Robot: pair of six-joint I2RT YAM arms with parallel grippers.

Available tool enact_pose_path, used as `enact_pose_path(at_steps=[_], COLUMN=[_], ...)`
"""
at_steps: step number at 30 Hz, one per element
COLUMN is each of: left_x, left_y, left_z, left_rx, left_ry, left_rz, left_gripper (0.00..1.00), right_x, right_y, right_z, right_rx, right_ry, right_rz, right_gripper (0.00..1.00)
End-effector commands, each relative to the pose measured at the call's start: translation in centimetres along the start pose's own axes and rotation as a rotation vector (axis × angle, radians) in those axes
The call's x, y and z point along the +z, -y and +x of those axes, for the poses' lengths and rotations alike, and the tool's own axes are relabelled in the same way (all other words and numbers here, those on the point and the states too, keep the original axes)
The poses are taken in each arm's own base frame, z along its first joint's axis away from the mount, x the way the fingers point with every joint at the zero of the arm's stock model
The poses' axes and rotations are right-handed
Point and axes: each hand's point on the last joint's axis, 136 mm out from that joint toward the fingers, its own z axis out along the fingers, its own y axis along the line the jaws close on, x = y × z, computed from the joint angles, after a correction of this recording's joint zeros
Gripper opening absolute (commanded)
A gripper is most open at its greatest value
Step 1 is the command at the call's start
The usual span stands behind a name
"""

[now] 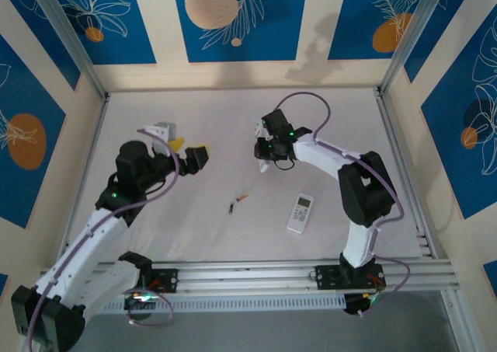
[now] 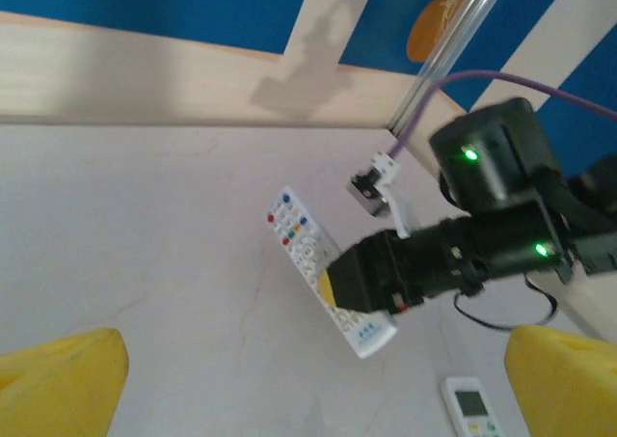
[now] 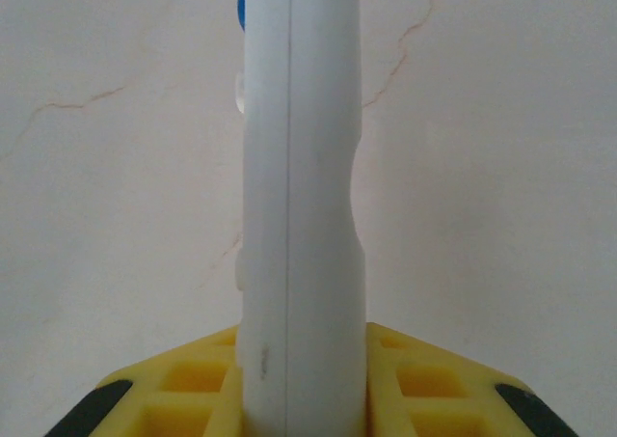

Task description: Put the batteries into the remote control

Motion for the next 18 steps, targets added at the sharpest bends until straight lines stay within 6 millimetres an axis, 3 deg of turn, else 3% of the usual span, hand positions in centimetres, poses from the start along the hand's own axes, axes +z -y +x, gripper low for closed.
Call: enact_pose_path(at_steps=[1,8,14,18], left_x=[-1.0,-1.1,-0.8,-0.7], left_y=[0.6,-0.6,-0.9,-1.2], left_z=[0.7,3.9,6.2,7.5], left_rx=[0.04,-0.04,-0.104,-0.135], left_ry=[0.049,-0.003,-0.039,-0.047], left_rz=[0.039,0.019,0.037,0.044], left_gripper=[1.0,1.0,1.0,1.0], right_x=[1.9,5.9,7.7,7.9], right_y=[-0.5,-3.1,-0.4,1.1], right_z=[-2.1,-1.6,-1.3,-1.0], right_rx=[0.037,-0.017,0.049,0.038], right_ry=[0.06,0.045,0.078,0.064], right_rz=[-0.008,-0.017,0.091,0.164], right_gripper=[0.09,0.11,0.2,0.37])
